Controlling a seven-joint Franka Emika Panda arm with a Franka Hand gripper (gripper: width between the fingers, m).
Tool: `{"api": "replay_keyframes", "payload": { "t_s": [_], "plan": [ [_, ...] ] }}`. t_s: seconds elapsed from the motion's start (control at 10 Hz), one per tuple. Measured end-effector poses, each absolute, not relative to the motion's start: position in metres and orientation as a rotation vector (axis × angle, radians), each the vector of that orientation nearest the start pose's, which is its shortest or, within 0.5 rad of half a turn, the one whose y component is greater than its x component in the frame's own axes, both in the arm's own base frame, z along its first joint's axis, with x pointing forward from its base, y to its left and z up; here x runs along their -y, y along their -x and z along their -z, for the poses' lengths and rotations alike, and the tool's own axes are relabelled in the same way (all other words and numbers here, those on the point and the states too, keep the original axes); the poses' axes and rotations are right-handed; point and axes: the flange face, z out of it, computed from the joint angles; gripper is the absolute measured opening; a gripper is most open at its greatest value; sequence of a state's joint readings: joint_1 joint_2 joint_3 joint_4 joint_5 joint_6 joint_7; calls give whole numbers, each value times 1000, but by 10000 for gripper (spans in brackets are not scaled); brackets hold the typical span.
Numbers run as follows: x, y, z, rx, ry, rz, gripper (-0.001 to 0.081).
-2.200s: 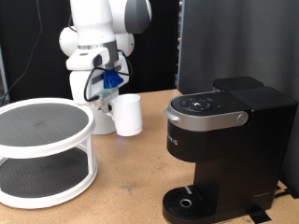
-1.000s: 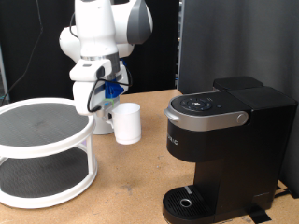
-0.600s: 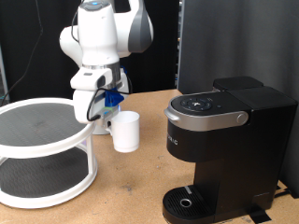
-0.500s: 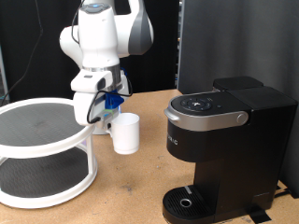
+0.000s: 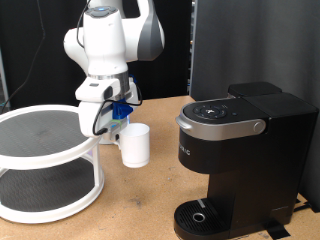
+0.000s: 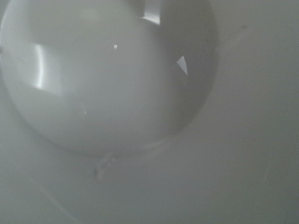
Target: Make a cup of coffee with the keurig machine
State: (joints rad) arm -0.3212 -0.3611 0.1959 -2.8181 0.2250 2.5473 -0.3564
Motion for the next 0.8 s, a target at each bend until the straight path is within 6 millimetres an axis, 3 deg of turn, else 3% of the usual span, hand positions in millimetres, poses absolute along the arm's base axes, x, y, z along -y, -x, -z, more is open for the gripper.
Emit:
{"api": "replay_keyframes", "payload": {
  "t_s": [0.8],
  "plan": [
    [54,-363,-347,61,3053,162,72]
  ]
}}
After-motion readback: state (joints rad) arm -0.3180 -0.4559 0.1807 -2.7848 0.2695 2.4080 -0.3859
